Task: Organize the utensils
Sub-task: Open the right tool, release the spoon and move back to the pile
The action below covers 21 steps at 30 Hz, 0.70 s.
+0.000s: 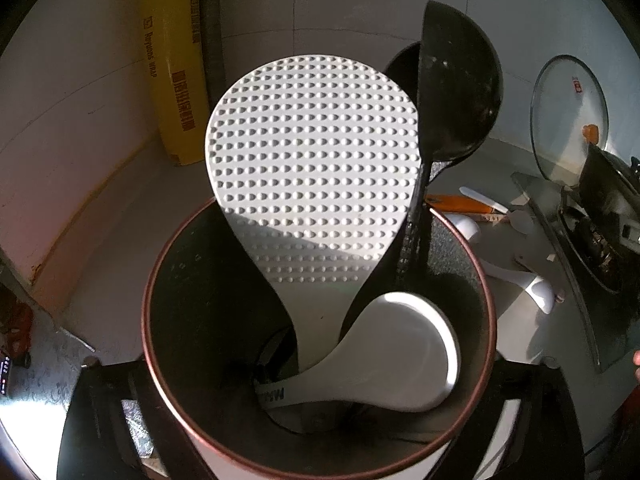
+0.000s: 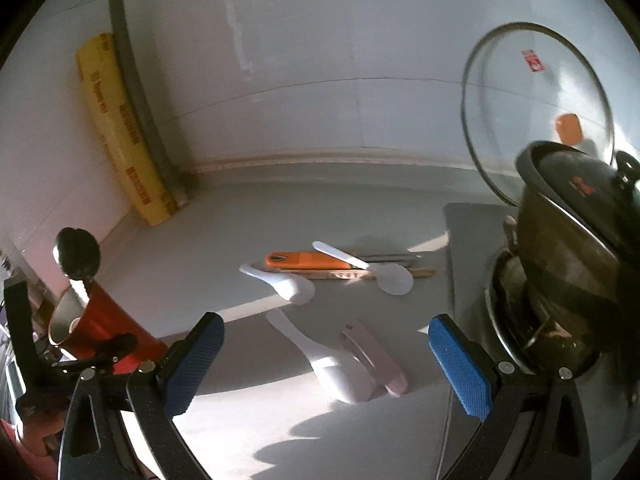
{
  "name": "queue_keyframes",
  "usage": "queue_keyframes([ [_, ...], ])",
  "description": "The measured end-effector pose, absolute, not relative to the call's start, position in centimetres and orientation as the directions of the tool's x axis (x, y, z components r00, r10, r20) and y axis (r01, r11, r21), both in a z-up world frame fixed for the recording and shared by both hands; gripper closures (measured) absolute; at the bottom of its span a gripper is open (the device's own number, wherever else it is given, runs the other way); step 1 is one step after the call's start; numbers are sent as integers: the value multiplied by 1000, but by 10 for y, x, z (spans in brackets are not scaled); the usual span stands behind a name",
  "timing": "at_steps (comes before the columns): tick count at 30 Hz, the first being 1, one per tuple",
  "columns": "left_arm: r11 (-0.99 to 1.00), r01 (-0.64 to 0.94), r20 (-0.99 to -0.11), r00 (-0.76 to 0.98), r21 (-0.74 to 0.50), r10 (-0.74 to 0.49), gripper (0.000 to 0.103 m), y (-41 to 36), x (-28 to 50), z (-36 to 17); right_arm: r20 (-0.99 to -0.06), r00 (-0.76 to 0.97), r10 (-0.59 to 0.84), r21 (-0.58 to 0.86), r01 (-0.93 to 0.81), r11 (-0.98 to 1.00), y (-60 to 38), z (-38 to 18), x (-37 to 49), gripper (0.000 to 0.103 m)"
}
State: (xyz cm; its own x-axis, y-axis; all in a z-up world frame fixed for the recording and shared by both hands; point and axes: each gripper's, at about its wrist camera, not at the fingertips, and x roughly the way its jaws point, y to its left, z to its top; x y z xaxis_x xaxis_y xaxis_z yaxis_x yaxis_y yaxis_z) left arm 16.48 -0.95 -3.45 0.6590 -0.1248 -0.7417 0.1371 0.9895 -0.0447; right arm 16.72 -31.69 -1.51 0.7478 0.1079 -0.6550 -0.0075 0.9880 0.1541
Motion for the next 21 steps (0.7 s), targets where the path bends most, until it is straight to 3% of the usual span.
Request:
queue_keyframes([
  [15, 990, 120, -691, 710, -73, -137, 3, -14, 169, -28, -724, 689, 33, 150, 111, 982, -354, -31, 177, 0],
  [21, 991, 92, -691, 711, -93, -131, 3, -15, 174, -27, -746, 657, 109, 195, 59, 979, -360, -39, 201, 0],
])
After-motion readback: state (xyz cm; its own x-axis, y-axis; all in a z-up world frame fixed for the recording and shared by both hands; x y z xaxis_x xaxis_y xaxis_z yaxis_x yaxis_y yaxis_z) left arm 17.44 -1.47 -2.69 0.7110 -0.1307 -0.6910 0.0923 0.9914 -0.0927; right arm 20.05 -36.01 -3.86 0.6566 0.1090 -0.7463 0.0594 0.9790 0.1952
